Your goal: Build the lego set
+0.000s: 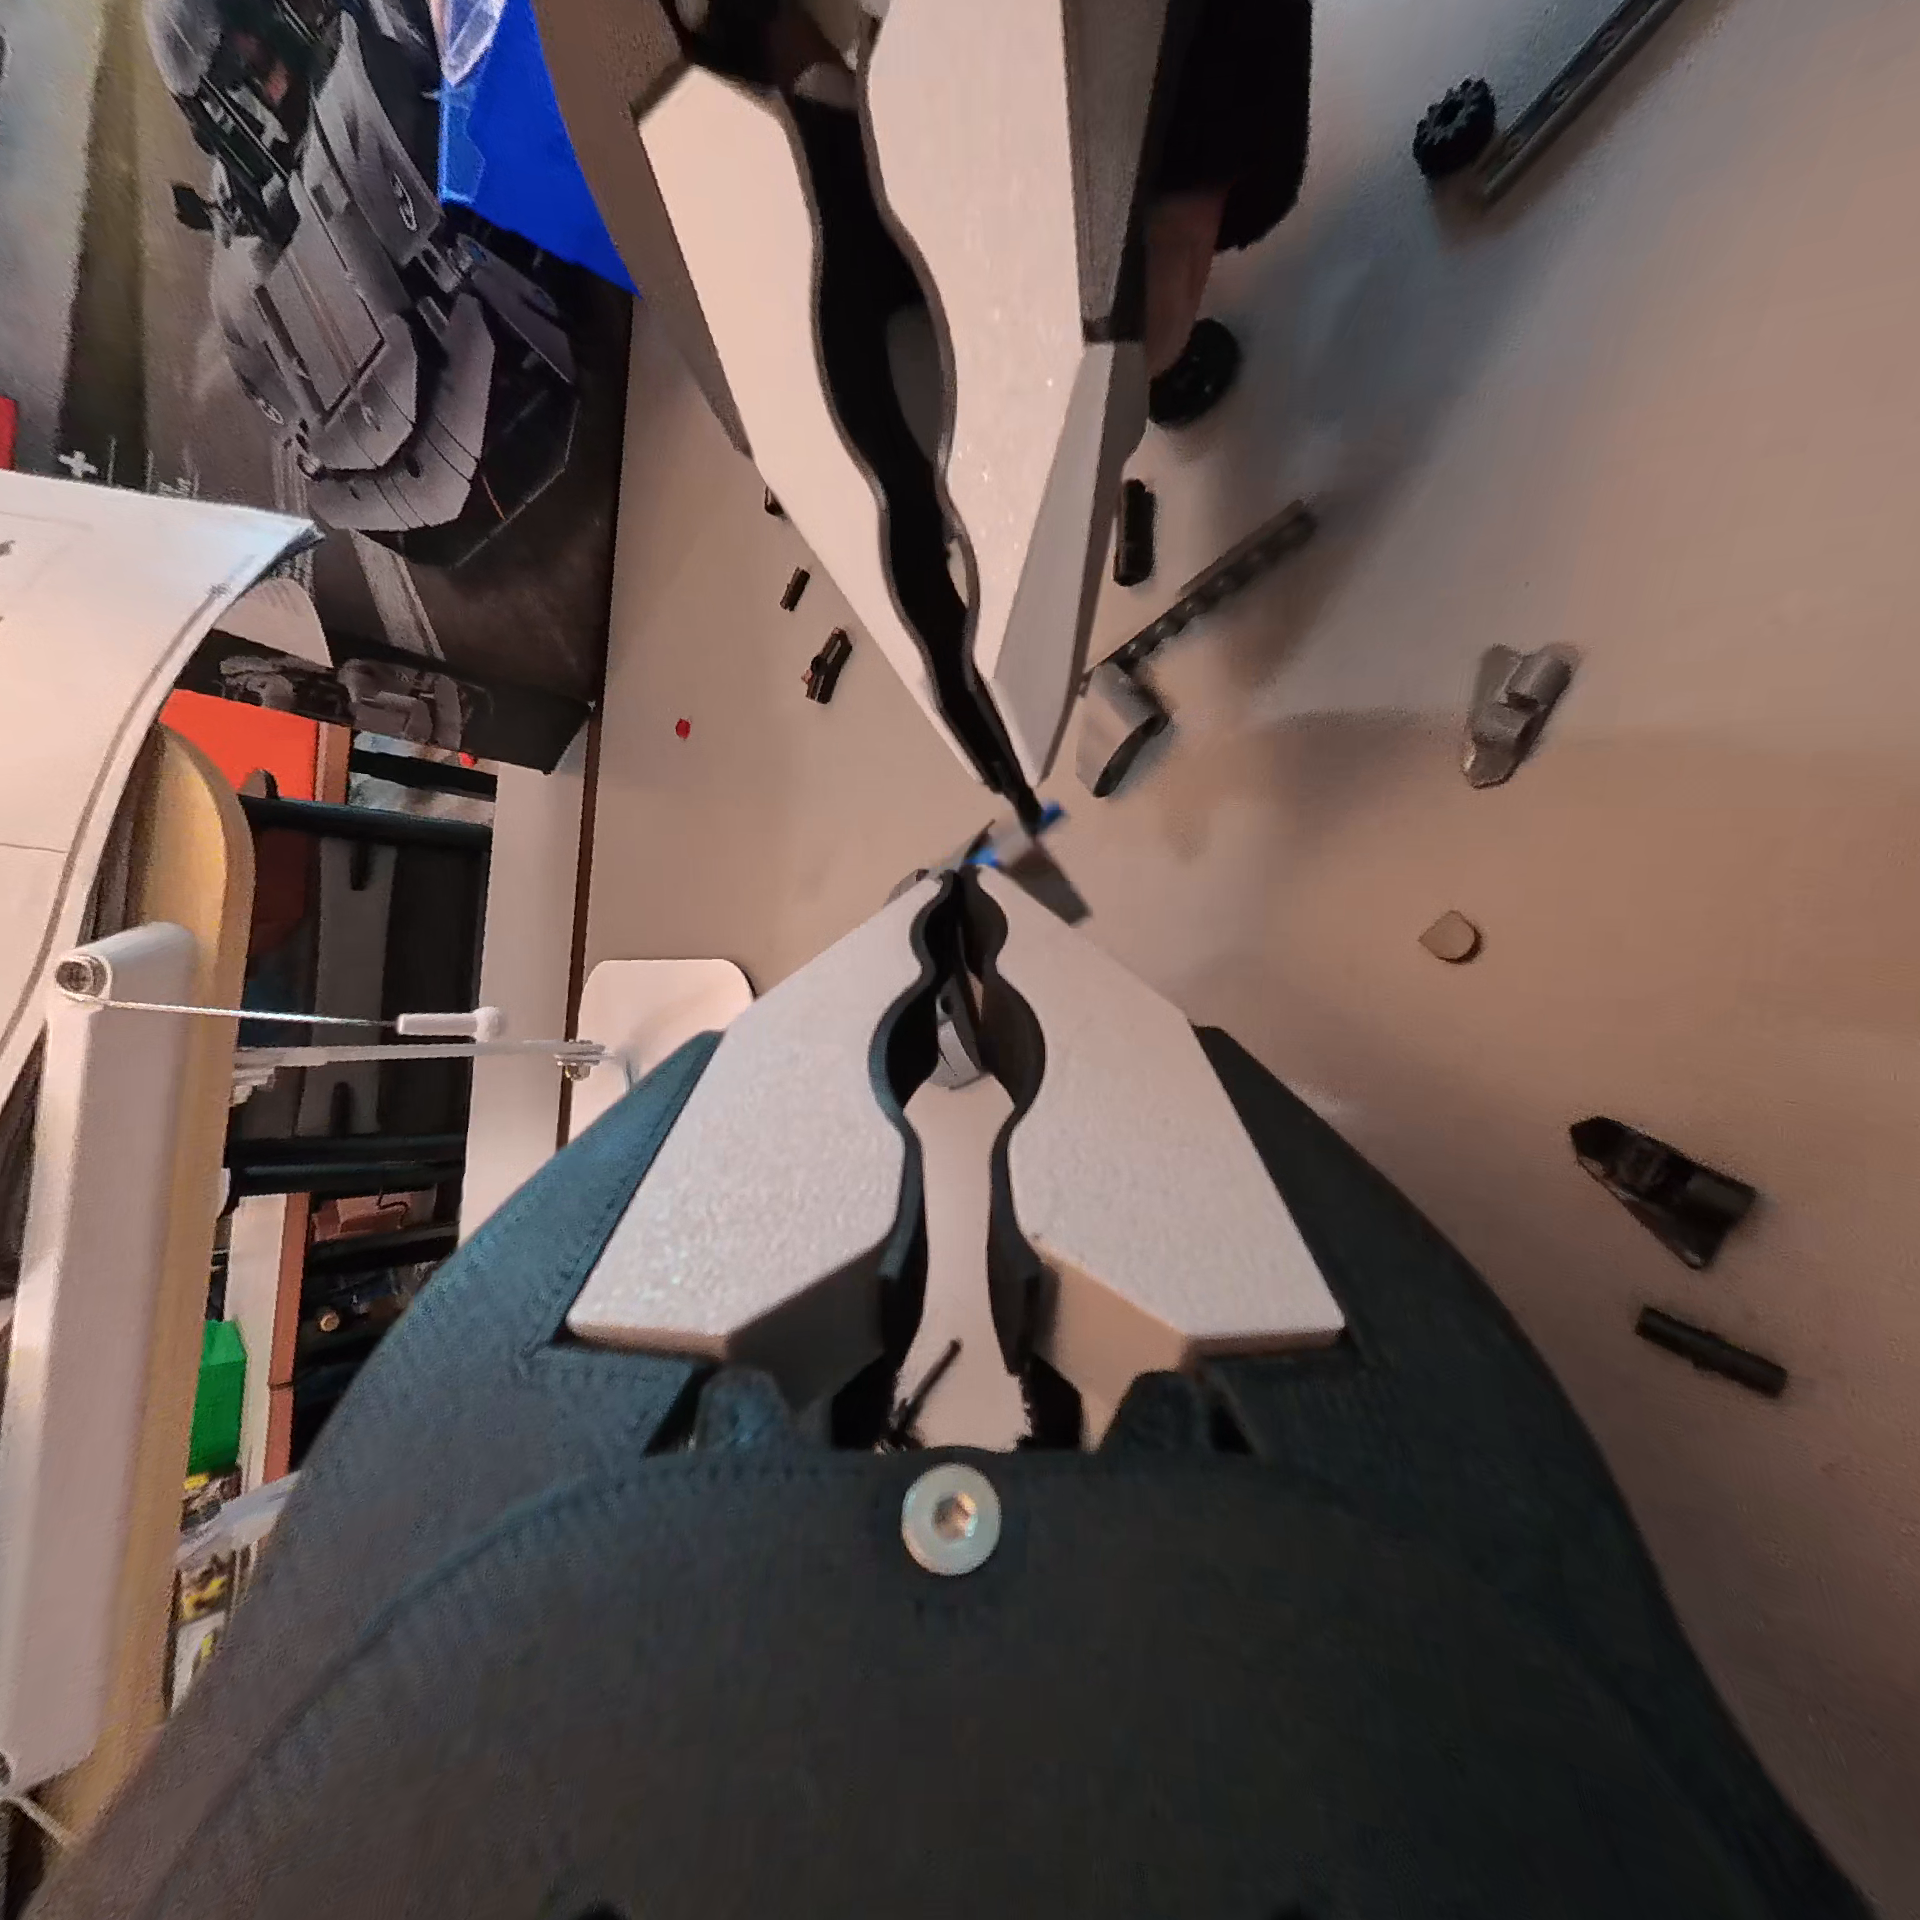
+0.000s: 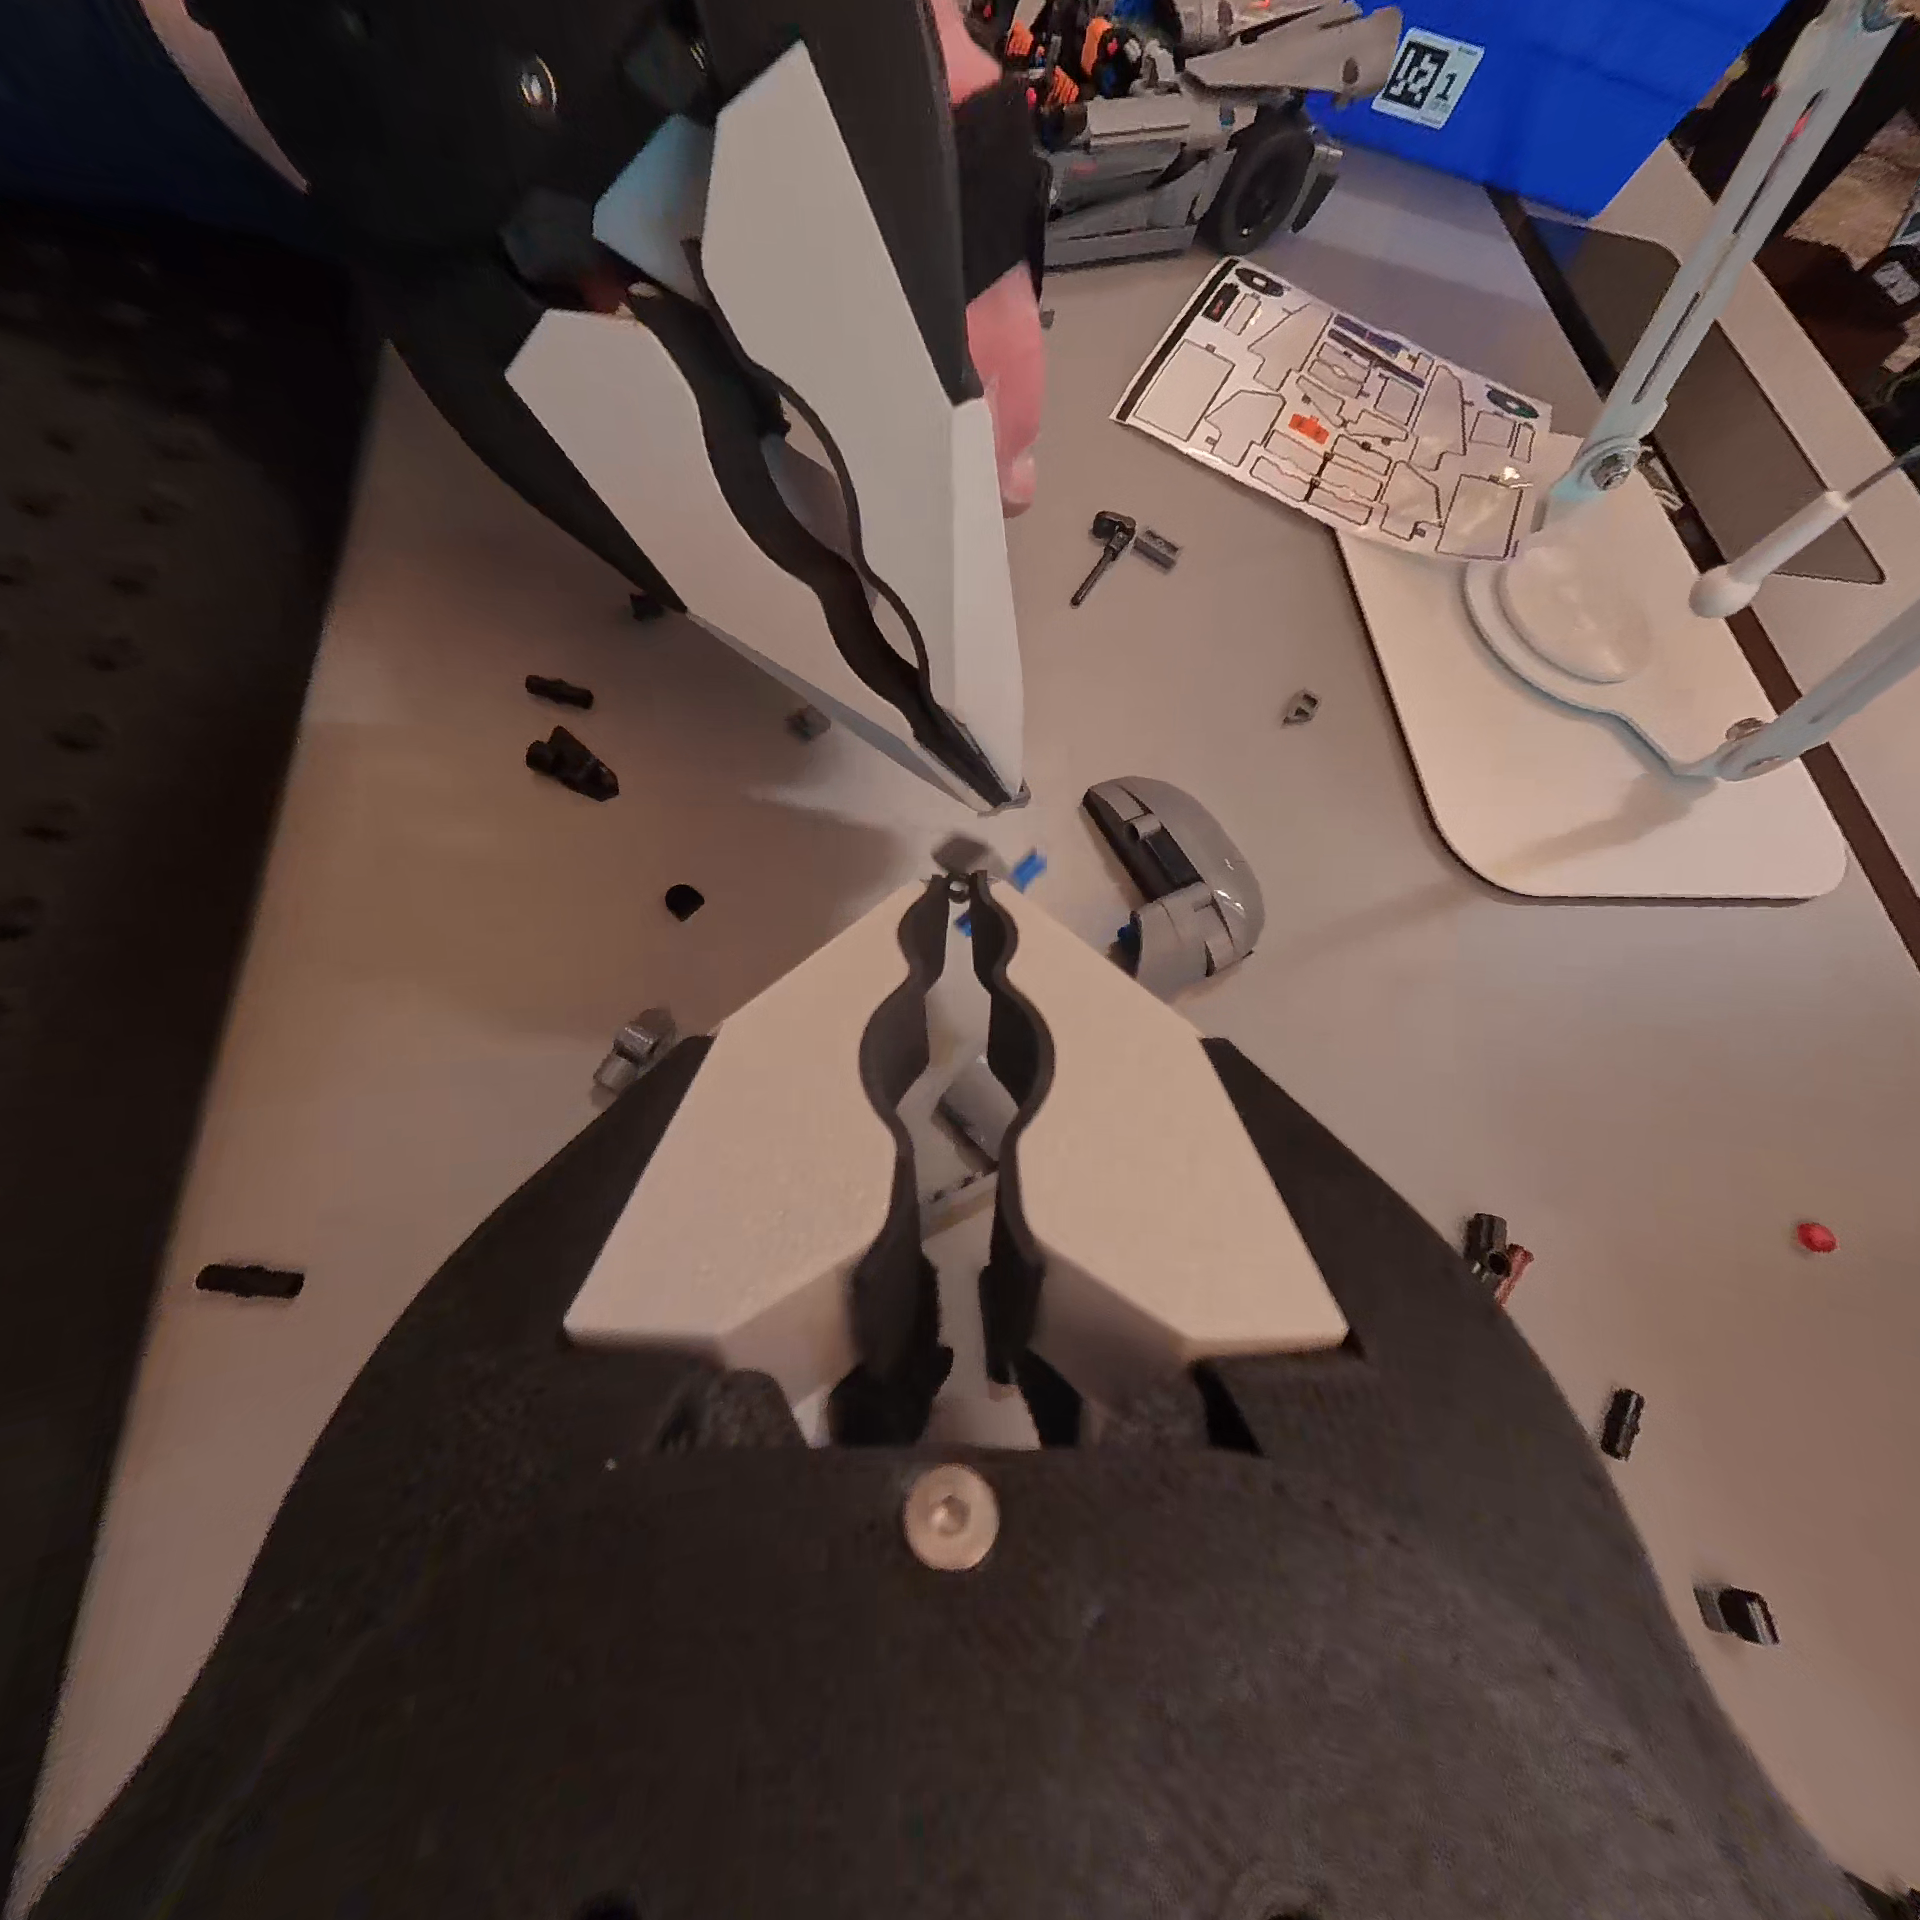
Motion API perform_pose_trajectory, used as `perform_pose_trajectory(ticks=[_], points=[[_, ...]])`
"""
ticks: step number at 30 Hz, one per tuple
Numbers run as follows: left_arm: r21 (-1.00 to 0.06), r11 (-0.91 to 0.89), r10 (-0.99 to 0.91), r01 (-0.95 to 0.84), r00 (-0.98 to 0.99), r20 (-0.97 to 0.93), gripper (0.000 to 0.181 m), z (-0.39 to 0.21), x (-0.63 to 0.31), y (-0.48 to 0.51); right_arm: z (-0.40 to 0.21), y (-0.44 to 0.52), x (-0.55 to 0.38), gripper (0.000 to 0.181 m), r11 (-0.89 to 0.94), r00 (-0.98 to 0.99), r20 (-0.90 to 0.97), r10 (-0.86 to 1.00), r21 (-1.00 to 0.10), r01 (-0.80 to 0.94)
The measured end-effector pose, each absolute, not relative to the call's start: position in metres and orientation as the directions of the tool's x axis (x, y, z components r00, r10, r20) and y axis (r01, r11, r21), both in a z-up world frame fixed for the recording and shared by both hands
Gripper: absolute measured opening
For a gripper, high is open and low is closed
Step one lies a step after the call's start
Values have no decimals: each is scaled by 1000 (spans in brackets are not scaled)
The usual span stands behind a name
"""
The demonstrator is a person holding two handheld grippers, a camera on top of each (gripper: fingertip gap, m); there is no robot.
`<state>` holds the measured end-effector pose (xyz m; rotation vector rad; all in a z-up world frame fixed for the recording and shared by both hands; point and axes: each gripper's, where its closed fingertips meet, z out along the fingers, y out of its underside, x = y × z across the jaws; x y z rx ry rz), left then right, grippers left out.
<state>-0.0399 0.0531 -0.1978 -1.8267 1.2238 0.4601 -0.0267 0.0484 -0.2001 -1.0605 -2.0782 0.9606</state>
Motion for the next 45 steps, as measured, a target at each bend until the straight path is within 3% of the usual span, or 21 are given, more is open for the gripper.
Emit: perform_pose_trajectory(ticks=[5,9,16,23,29,45], points=[[-431,-167,-595,-887,440,-673,0,-209,-41,51,-201,52,-26,2,415,-487,186,853,-809,417],[-476,-241,-612,-846,513,-602,0,-216,-51,52,-200,58,-25,2,409,-469,190,862,-808,424],[-537,-327,-619,-777,606,-499,16,-226,-59,64,-199,62,-24,2,398,-455,186,871,-809,431],[-498,-347,-683,-795,578,-446,24,-248,-54,69,-202,62,-24,2,404,-461,184,868,-803,439],[-500,-336,-716,-798,562,-414,14,-256,-46,70,-203,62,-24,2,407,-461,186,868,-798,444],[-479,-393,-750,-785,575,-326,17,-256,-36,44,-207,64,-24,2,406,-462,179,869,-792,456]])
